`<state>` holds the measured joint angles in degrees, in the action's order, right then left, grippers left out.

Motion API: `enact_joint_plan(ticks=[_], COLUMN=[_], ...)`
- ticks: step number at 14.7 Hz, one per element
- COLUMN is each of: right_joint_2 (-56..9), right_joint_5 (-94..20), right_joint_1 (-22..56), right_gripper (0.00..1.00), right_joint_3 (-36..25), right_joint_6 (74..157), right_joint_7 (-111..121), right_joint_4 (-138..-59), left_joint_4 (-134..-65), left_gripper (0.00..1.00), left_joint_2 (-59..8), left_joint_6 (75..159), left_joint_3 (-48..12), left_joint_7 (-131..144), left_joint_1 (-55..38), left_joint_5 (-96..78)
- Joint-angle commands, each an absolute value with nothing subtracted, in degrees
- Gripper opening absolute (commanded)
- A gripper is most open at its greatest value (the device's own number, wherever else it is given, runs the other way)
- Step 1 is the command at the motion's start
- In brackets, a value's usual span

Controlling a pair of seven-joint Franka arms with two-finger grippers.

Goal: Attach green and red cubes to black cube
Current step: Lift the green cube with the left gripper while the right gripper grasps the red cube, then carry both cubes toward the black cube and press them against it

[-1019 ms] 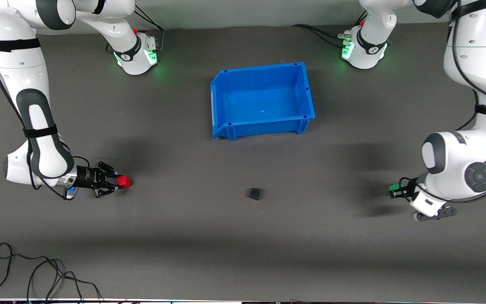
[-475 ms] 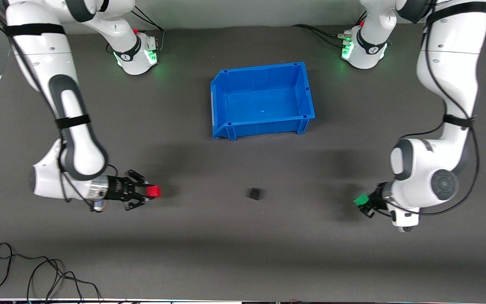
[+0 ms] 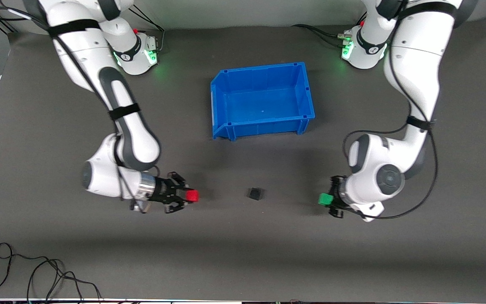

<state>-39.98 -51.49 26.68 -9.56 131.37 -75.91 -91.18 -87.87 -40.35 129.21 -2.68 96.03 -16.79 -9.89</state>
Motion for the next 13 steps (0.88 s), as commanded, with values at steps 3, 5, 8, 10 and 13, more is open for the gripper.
enact_joint_plan(ticks=[3, 5, 8, 10, 13], right_joint_2=[-45.1, -45.9, -47.1, -47.7, -48.4], right_joint_5=[-56.9, -58.1, -60.0, -60.9, -63.8], right_joint_1=[33.1, 35.4, 38.8, 40.8, 43.1], right_gripper=[0.11, 0.09, 0.08, 0.05, 0.05], right_joint_3=[-10.4, -10.3, -10.4, -10.3, -10.4], right_joint_6=[139.1, 142.5, 148.2, 150.5, 153.4], right_joint_7=[-82.8, -85.9, -90.8, -92.8, -94.1], right_joint_4=[-87.2, -87.3, -87.3, -87.3, -87.5], left_joint_4=[-82.0, -78.8, -77.6, -77.6, -77.5], left_gripper=[0.09, 0.09, 0.09, 0.09, 0.09], left_joint_2=[-45.2, -47.5, -49.1, -50.6, -51.6], left_joint_6=[128.9, 128.9, 132.6, 136.2, 141.4], left_joint_3=[-1.7, -1.8, -1.7, -1.7, -1.7], left_joint_7=[104.7, 104.7, 104.8, 104.8, 104.8], left_joint_1=[-24.9, -26.5, -28.5, -29.7, -30.0], left_joint_5=[-9.8, -9.9, -9.9, -9.8, -10.0])
